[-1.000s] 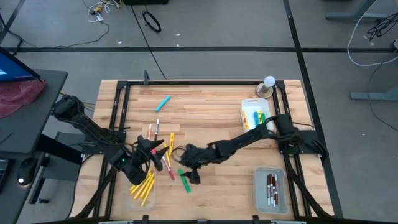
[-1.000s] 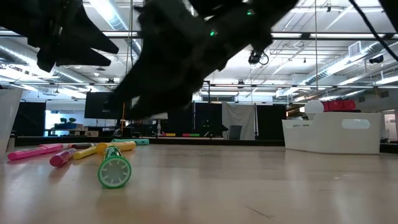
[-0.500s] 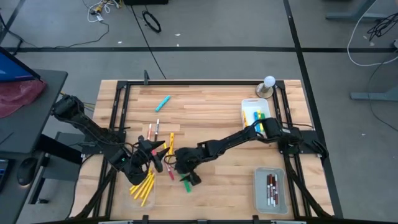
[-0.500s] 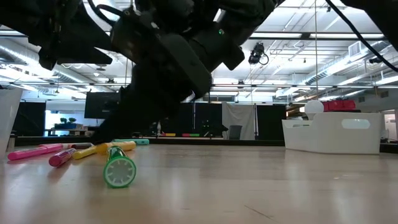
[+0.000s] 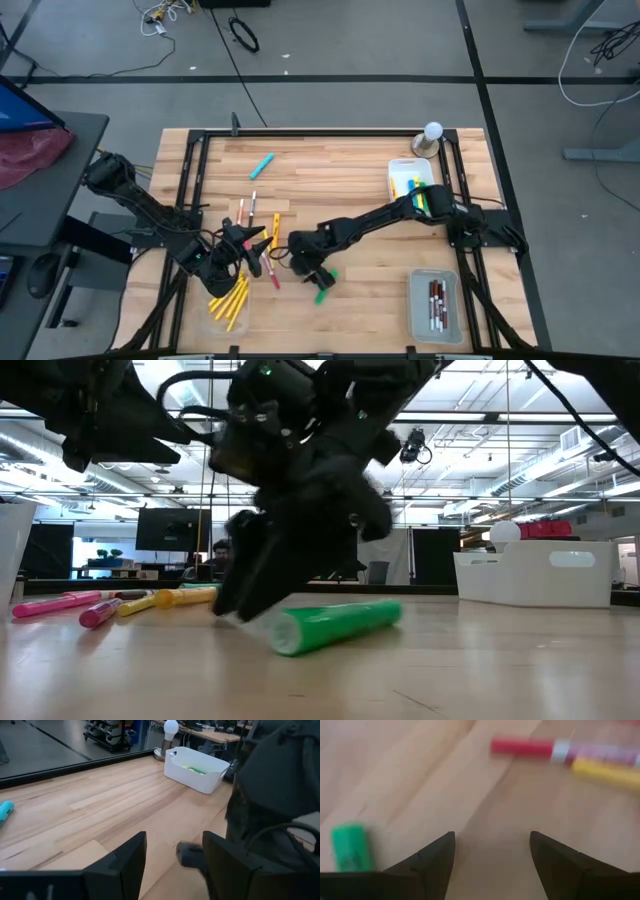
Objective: Pick & Place Markers
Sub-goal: Put the green highlighter into the white bin
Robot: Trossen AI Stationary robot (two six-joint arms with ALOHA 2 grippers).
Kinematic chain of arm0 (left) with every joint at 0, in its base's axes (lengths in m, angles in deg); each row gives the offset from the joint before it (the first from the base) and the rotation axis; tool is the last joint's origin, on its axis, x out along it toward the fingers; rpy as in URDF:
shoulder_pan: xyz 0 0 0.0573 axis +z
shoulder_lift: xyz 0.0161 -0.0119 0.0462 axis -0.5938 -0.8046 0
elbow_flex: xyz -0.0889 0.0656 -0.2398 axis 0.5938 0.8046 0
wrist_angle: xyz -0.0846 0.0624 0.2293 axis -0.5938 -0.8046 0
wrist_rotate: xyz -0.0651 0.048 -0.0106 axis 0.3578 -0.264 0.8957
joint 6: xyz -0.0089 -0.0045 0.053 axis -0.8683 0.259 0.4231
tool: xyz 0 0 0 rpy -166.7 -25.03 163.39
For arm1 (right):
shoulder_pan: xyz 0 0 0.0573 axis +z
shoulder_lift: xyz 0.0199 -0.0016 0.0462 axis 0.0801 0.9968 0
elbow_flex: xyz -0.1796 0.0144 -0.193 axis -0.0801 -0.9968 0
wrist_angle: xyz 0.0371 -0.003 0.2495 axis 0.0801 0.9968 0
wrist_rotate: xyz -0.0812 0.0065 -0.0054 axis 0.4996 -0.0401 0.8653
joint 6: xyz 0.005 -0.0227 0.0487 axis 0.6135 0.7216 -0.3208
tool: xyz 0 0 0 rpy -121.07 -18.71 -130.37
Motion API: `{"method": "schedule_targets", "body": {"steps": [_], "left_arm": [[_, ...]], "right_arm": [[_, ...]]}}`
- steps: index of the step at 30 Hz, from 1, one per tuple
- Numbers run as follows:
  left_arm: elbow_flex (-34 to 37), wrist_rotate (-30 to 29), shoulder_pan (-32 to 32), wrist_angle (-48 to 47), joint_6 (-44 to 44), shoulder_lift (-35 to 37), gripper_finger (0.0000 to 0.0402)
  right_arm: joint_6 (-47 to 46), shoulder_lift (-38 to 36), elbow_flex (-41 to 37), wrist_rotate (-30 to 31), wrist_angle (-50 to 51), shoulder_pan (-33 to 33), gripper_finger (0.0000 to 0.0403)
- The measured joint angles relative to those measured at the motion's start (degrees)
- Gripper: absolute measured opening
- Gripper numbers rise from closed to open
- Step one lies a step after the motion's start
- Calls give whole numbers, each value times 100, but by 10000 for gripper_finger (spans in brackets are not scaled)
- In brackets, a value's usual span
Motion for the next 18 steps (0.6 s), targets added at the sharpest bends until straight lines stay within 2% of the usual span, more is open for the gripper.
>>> {"method": "schedule_targets", "body": {"steps": [7,11,18], "left_arm": [[0,4,0,-1,52,0,202],[0,7,0,-7,59,0,202],[0,7,0,-4,59,-2,202]], "right_arm": [[-358,-701,-2,52,1474,3,247],[-508,-1091,-115,145,2433,365,247],[-842,-1329,-1106,458,2136,1436,246]]}}
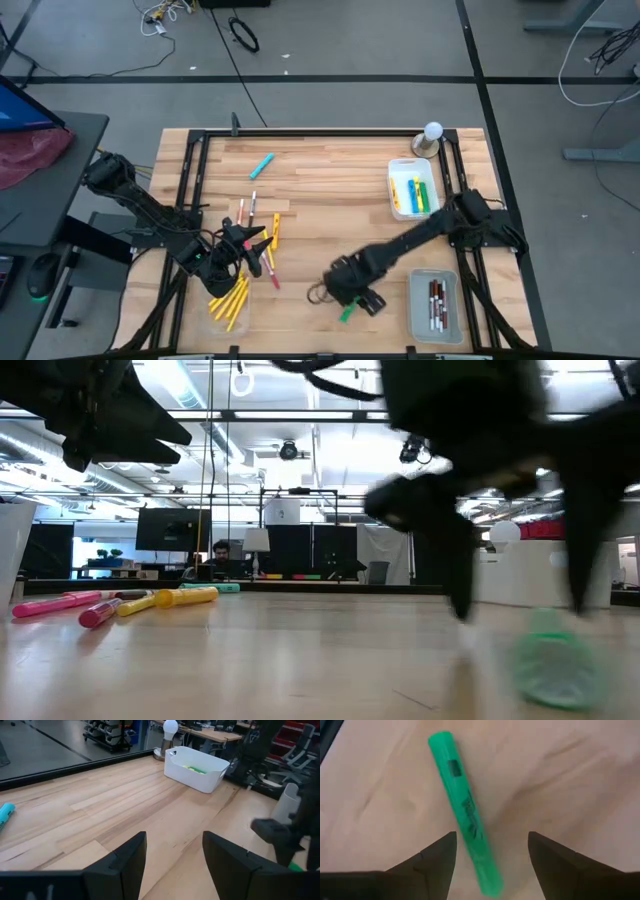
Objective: Pick & Place Markers
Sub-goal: Put the green highlighter into the white bin
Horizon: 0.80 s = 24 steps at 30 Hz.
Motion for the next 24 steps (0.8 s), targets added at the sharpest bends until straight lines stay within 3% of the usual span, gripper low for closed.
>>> {"method": "schedule_targets", "body": {"steps": [2,7,10,14,19,24], "left_arm": [[0,0,0,0,0,0,202],[0,-2,0,0,24,0,202],[0,-2,2,1,24,-2,202],[0,-4,4,0,26,-2,202],[0,-6,4,0,28,-2,202],[0,-7,4,2,33,-2,202]], "right_arm": [[-303,-11,-285,6,-379,246,246],[-916,-102,-1075,1001,-1415,713,245],[-1304,-135,-1335,1043,-1717,742,231],[-1585,-155,-1514,1461,-1810,747,186],[-1602,-194,-1572,1482,-1962,588,108],[-1748,-696,-1668,1797,-1809,393,48]]}}
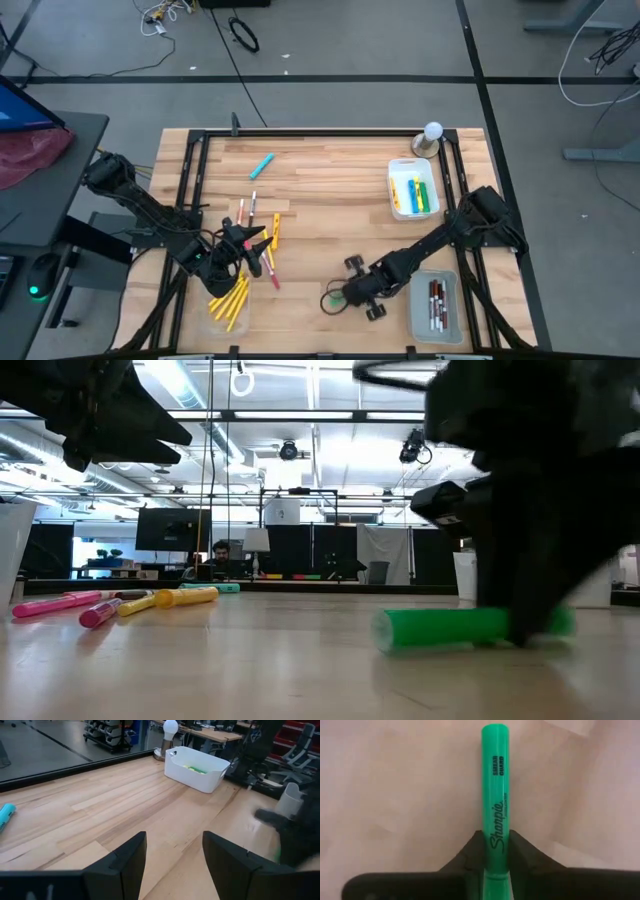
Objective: Pick & Place Markers
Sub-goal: Put the green highlighter into the white bin
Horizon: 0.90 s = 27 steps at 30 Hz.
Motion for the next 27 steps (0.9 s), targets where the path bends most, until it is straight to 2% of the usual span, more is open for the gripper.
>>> {"method": "schedule_targets", "body": {"steps": [2,4,6,10,12,16,18,23,27], "left_arm": [[0,-4,0,-7,1,0,202],[0,-4,0,-13,2,0,202],[0,-4,22,-11,1,-5,202],[2,9,33,-8,2,-11,202],[2,31,33,-2,0,-11,202],[2,33,33,3,1,-11,202],[2,36,33,0,3,-11,202],[2,37,33,5,-2,-11,202],[2,37,33,0,0,-11,202]], "right_arm": [[-150,-409,-81,512,456,-126,48],[-397,-919,-11,1045,447,-215,48],[-844,-1553,17,1556,1044,-261,48],[-2271,-2541,-26,2366,2543,-695,51],[-3197,-3083,11,2497,3367,-1034,52],[-4780,-3595,-30,2290,4974,-1908,51],[-5012,-3825,-161,2032,5262,-2463,52],[-4475,-3960,-1085,339,4492,-3859,52],[-4051,-3795,-1793,-361,3541,-4775,52]]}}
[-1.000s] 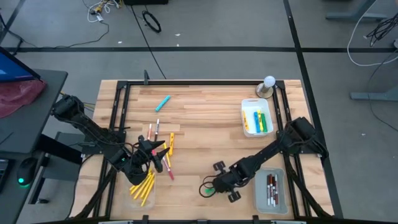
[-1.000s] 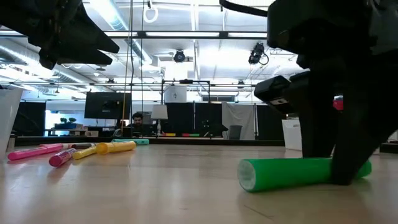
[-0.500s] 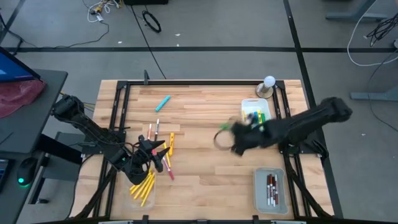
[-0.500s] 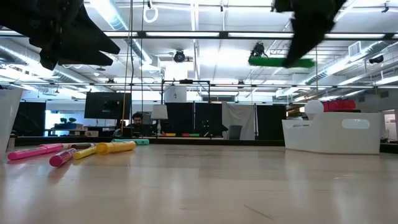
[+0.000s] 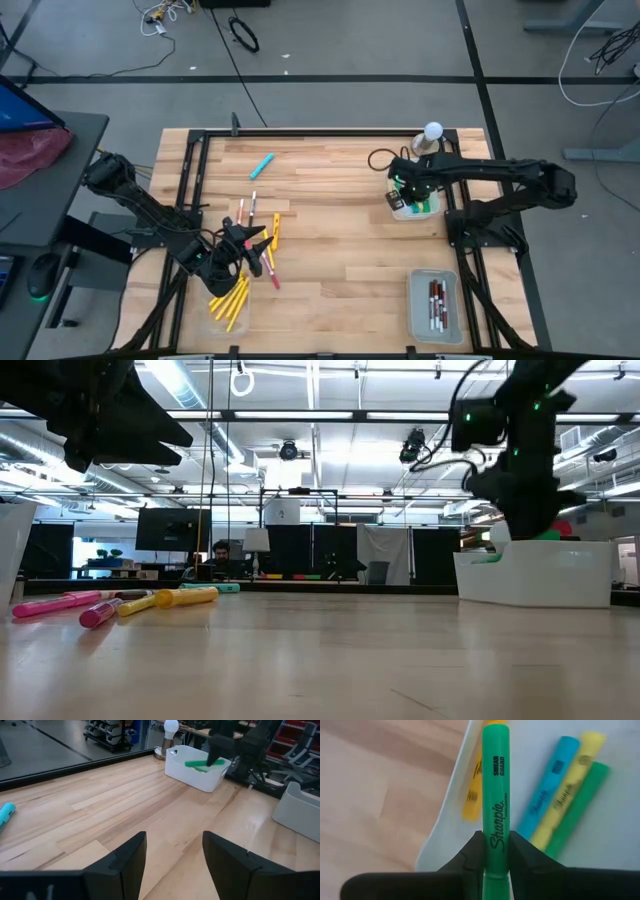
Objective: Pick & Place Markers
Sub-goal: Put the green highlighter into the white bin, then put the brown marker into the gray bin
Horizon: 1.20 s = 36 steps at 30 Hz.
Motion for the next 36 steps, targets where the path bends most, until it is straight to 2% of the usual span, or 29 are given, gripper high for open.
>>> {"method": "schedule_targets", "body": {"steps": [6,12,16,21,26,31,36], "left_arm": [[0,0,0,-2,9,0,202],[0,0,0,-2,9,0,202],[0,0,0,-1,7,0,202],[0,0,0,0,-4,0,202],[0,2,0,2,-9,0,202],[0,4,0,7,-9,0,202],[0,-14,0,11,-9,0,202]], "right_arm": [[198,236,-520,-247,-1103,-865,52],[288,425,-655,-222,-1427,-1201,57],[514,447,-655,-218,-1556,-1213,86],[1123,361,-654,-246,-1721,-1211,148],[1437,-193,-648,-401,-1579,-1205,194],[1351,-1189,-646,-397,-1322,-1008,213],[979,-2194,-644,-296,-1913,-31,211]]}}
